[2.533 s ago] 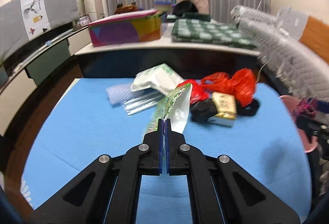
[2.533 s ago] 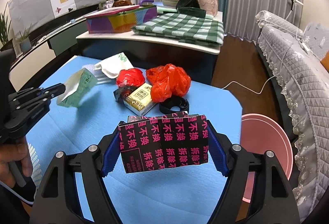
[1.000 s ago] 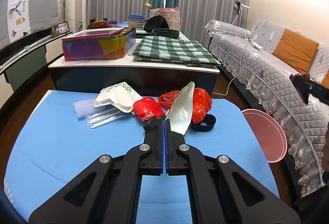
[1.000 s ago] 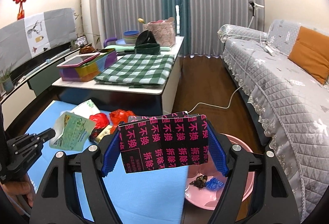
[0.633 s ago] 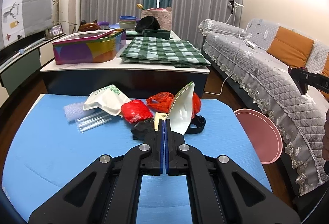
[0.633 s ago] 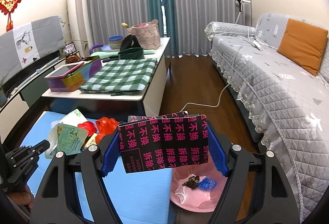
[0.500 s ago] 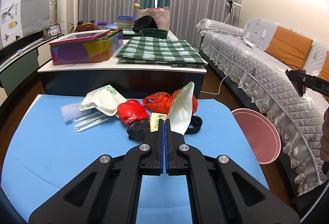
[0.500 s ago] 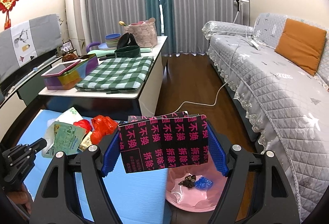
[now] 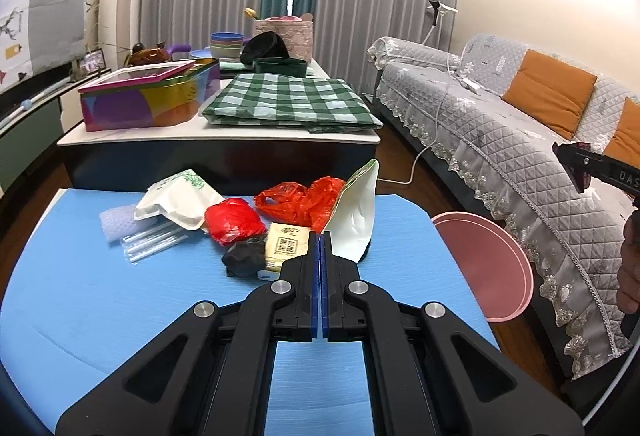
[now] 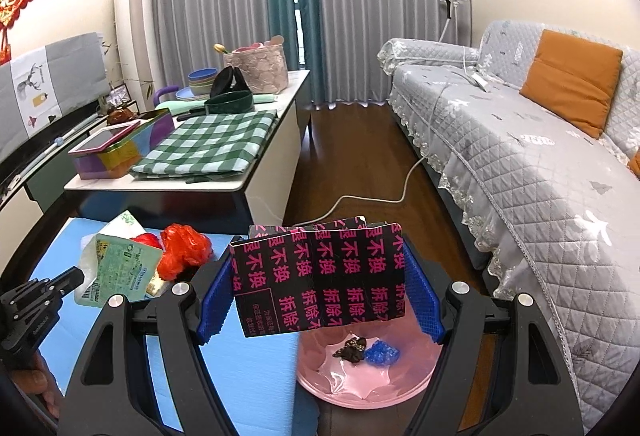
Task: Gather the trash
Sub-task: 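Carry the packet in the left tool while the right tool carries the card to the bin, then open the left tool over the bin while the right tool releases the card into it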
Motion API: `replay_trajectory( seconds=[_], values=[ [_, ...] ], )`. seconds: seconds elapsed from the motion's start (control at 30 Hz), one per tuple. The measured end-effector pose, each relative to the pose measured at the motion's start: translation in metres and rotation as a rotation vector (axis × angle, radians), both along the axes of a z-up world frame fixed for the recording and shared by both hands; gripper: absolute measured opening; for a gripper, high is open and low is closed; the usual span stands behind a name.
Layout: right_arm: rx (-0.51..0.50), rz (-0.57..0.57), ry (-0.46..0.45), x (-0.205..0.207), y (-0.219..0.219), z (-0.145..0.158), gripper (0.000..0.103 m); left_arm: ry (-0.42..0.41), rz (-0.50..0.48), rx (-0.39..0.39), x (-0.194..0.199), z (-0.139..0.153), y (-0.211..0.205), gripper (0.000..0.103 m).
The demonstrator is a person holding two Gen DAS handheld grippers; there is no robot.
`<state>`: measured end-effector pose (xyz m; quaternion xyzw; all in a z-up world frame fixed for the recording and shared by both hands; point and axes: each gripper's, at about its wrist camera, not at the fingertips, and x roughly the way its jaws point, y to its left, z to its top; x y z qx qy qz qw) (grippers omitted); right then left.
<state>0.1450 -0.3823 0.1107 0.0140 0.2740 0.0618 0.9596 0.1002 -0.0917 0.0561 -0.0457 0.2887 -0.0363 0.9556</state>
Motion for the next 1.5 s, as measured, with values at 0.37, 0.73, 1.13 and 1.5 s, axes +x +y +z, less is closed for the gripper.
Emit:
replay_trajectory(
  seconds=[0.37, 0.73, 1.13, 1.5],
  values=[
    [0.002, -0.075, 0.015, 0.010, -0.027, -0.001, 0.074, -0.034, -0.095, -0.033, 0.006, 0.019, -0.035, 0.000],
    [-0.016, -0.120, 0.060, 0.016, -0.049, -0.020, 0.074, -0.030, -0.200, -0.085, 0.031, 0.021, -0.085, 0.000],
    [-0.021, -0.154, 0.094, 0.026, -0.068, -0.036, 0.074, -0.003, -0.281, -0.097, 0.065, 0.008, -0.139, 0.000],
    [-0.020, -0.145, 0.112, 0.035, -0.068, -0.044, 0.074, 0.035, -0.314, -0.110, 0.086, -0.005, -0.163, 0.000]
  ],
)
